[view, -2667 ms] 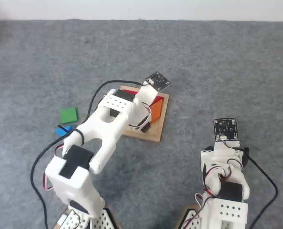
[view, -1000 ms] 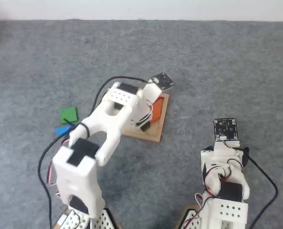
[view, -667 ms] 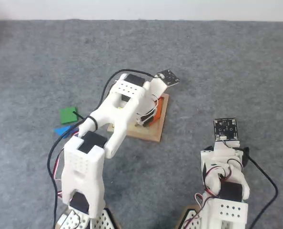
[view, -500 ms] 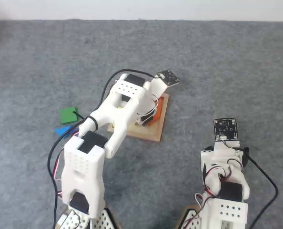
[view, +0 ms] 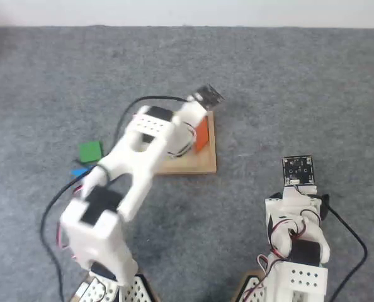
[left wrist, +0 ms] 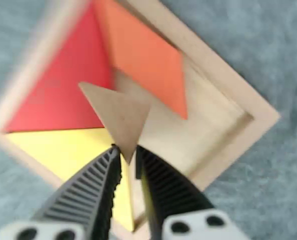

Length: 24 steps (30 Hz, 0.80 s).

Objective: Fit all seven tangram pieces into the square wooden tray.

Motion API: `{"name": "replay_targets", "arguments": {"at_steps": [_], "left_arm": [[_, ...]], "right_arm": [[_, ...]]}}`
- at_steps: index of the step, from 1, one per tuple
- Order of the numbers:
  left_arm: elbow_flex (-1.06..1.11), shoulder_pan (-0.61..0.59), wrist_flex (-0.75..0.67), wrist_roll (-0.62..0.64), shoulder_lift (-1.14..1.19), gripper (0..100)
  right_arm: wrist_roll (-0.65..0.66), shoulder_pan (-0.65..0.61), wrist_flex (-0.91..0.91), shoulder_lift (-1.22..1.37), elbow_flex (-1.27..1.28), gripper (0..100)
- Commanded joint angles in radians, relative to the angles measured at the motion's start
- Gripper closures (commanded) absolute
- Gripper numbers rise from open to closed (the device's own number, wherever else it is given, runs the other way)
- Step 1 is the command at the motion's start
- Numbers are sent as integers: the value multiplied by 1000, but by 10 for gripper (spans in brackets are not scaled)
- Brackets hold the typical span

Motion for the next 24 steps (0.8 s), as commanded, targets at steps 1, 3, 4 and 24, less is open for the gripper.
{"name": "replay_targets", "arguments": {"at_steps": [1, 3, 4, 24], "left_arm": [[114, -34, -104, 2, -238, 987], [162, -48, -130, 2, -307, 987], [180, -54, -140, -2, -336, 987], [346, -232, -262, -69, -399, 963]], "right_arm": [[11, 4, 8, -16, 14, 597], [11, 4, 8, -16, 14, 597], [11, 4, 8, -16, 14, 597], [11, 4, 8, -16, 14, 597]]}}
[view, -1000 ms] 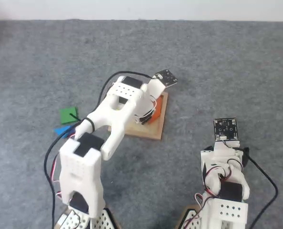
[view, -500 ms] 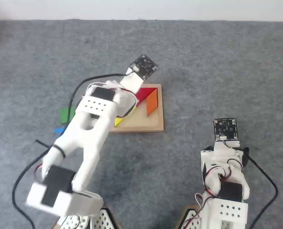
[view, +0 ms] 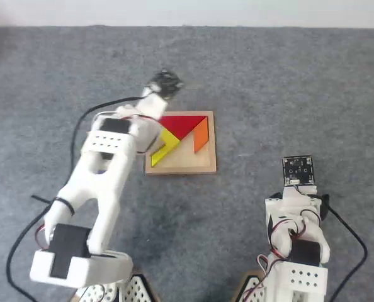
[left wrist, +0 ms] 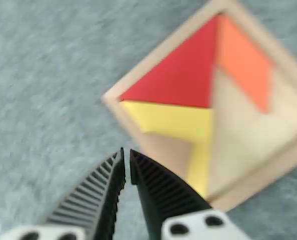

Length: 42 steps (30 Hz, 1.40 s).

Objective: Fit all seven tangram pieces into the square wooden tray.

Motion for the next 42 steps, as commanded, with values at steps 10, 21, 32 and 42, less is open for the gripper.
{"name": "replay_targets", "arguments": {"at_steps": [10, 21, 32, 42], "left_arm": [[140, -52, -129, -58, -55, 939], [234, -100, -313, 48, -55, 877], [159, -95, -160, 68, 9, 876], [150, -35, -71, 132, 11, 801]], "right_arm": [[11, 4, 8, -16, 14, 597], [11, 4, 8, -16, 14, 597], [11, 4, 8, -16, 14, 597], [11, 4, 8, -16, 14, 597]]}}
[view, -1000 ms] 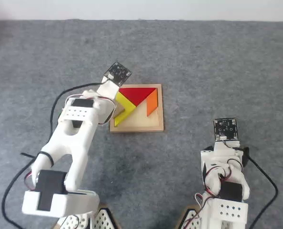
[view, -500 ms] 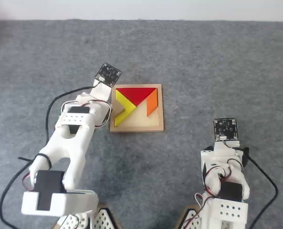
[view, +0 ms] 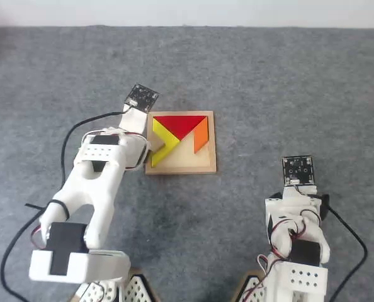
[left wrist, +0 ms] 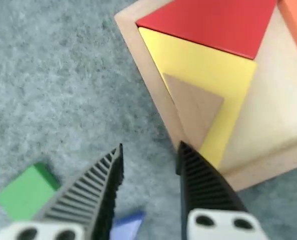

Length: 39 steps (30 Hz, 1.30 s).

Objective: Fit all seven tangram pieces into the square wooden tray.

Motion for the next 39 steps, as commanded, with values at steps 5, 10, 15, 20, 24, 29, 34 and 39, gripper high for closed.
{"name": "replay_targets", "arguments": {"at_steps": [5, 10, 15, 20, 24, 29, 34, 39], "left_arm": [[-47, 87, 34, 66, -8, 799], [-59, 95, -9, 71, -8, 800], [-96, 114, -11, 71, -6, 800], [-124, 124, -12, 72, 9, 800], [-208, 123, -8, 72, 120, 801], [-231, 95, 5, 69, 101, 801], [-186, 115, -26, 69, -6, 798], [-206, 144, -25, 72, 17, 798]], "right_arm": [[11, 4, 8, -16, 14, 597], [11, 4, 8, -16, 14, 597], [11, 4, 8, -16, 14, 597], [11, 4, 8, -16, 14, 597], [11, 4, 8, -16, 14, 597], [11, 4, 8, -16, 14, 597], [11, 4, 8, -16, 14, 597], [11, 4, 8, -16, 14, 597]]}}
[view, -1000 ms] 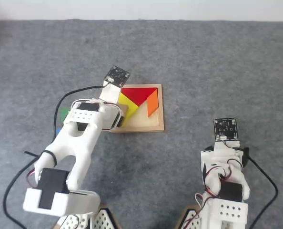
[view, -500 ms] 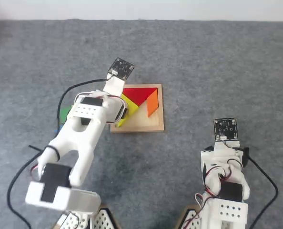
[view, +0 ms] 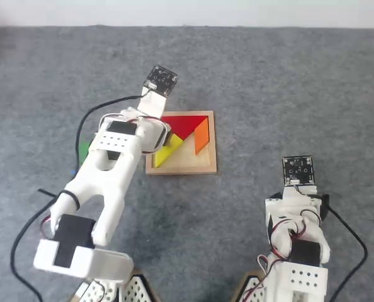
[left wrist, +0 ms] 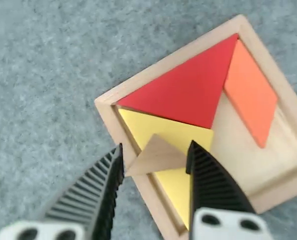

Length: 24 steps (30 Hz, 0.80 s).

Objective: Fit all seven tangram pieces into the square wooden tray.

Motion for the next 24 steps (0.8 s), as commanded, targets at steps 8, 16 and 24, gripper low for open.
{"name": "replay_targets", "arguments": {"at_steps": [8, 16, 24], "left_arm": [[-18, 0, -12, 12, -15, 798], [8, 0, -6, 9, -15, 800], [93, -32, 6, -31, -23, 802]], "right_arm": [[11, 4, 8, -16, 14, 597], [11, 4, 8, -16, 14, 597], [11, 4, 8, -16, 14, 597]]}}
